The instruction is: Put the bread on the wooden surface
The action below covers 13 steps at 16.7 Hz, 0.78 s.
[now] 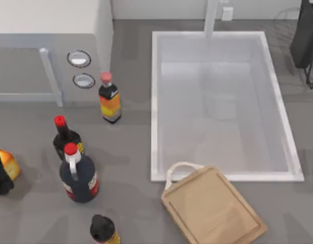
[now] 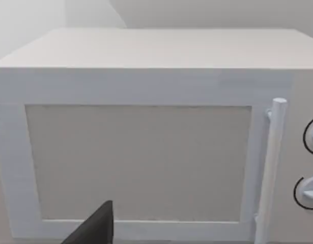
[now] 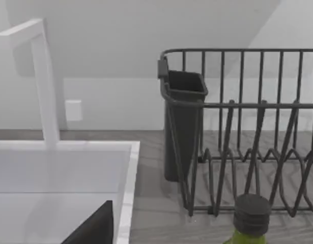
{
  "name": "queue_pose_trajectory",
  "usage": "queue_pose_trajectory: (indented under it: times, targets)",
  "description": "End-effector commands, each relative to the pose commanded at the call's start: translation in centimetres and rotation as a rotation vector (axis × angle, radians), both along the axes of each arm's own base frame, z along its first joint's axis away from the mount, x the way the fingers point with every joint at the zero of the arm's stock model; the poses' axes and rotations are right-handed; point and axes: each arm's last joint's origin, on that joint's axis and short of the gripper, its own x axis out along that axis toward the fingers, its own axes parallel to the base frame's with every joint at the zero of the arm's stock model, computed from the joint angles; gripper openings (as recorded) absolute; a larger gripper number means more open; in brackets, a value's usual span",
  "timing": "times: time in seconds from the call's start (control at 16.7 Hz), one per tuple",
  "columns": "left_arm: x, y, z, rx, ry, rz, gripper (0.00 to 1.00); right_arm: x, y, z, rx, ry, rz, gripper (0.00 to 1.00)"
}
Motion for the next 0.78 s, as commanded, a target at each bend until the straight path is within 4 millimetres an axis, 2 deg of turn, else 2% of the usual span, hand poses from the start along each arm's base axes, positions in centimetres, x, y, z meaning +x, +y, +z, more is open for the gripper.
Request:
queue_pose_trajectory:
  times: [0.18, 0.36, 0.6, 0.78]
  targets:
    - [0.0, 0.0, 0.1, 0.008, 0.013, -0.001, 1.00, 0.0, 0.0, 0.0, 0.000, 0.000, 0.000, 1.00]
    - [0.2, 0.0, 1.3, 0.065, 0.114, -0.005, 1.00, 0.0, 0.0, 0.0, 0.000, 0.000, 0.000, 1.00]
    - [1.6, 0.1, 4.0, 0.187, 0.381, -0.027, 1.00, 0.0, 0.0, 0.0, 0.000, 0.000, 0.000, 1.00]
    - [4.5, 0.3, 5.9, 0.282, 0.663, -0.077, 1.00, 0.0, 0.0, 0.0, 0.000, 0.000, 0.000, 1.00]
